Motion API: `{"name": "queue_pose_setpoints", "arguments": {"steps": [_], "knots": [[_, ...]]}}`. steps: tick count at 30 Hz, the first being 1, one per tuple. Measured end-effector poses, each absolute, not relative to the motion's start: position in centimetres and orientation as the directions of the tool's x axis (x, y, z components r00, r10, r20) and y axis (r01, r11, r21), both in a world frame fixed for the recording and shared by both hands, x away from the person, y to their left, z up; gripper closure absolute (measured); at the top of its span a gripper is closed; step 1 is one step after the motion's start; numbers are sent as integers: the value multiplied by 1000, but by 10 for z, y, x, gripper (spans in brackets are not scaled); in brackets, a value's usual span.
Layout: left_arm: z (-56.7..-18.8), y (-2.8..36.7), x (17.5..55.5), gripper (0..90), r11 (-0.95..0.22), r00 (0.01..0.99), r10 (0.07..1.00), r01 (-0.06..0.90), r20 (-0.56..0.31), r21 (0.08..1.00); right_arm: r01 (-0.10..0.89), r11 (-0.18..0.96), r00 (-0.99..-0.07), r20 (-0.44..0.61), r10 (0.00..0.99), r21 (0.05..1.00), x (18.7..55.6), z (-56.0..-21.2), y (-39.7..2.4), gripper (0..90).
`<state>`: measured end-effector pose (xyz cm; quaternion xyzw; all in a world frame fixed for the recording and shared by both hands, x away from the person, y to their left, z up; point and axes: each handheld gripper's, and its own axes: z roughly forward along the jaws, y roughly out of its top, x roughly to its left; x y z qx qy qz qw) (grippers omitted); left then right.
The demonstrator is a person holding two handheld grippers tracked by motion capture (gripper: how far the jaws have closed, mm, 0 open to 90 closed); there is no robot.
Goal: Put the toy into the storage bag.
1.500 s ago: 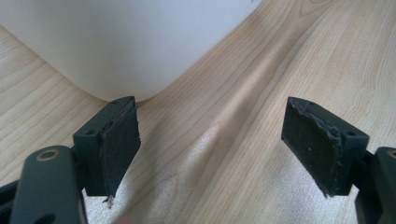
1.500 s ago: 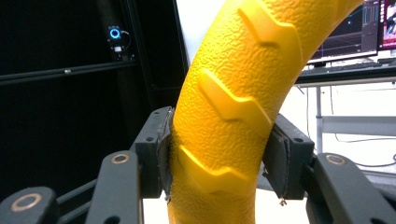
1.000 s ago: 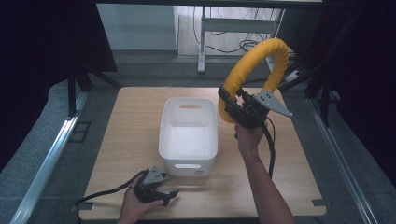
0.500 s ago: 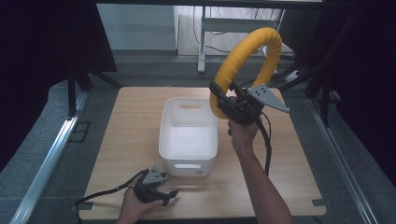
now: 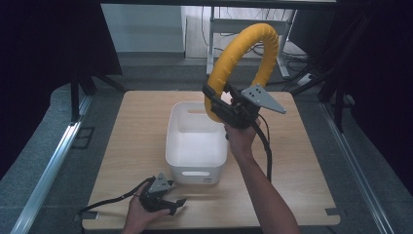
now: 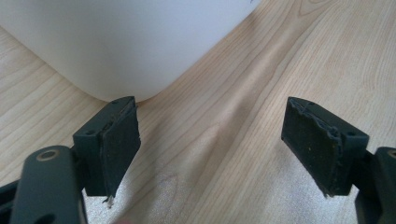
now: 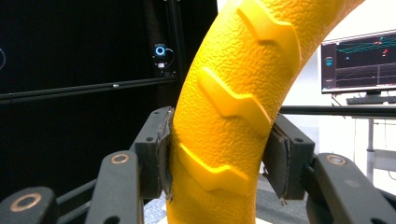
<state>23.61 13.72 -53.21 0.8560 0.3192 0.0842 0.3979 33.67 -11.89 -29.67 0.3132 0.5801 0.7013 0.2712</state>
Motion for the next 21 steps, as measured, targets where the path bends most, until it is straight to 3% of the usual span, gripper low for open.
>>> {"name": "queue_pose_setpoints", "arguments": {"steps": [21], "knots": [[-532,137,236,195,-485,785,610,478,-108,732,0,-167,-702,118,702,986,334,-300,-85,479]]}}
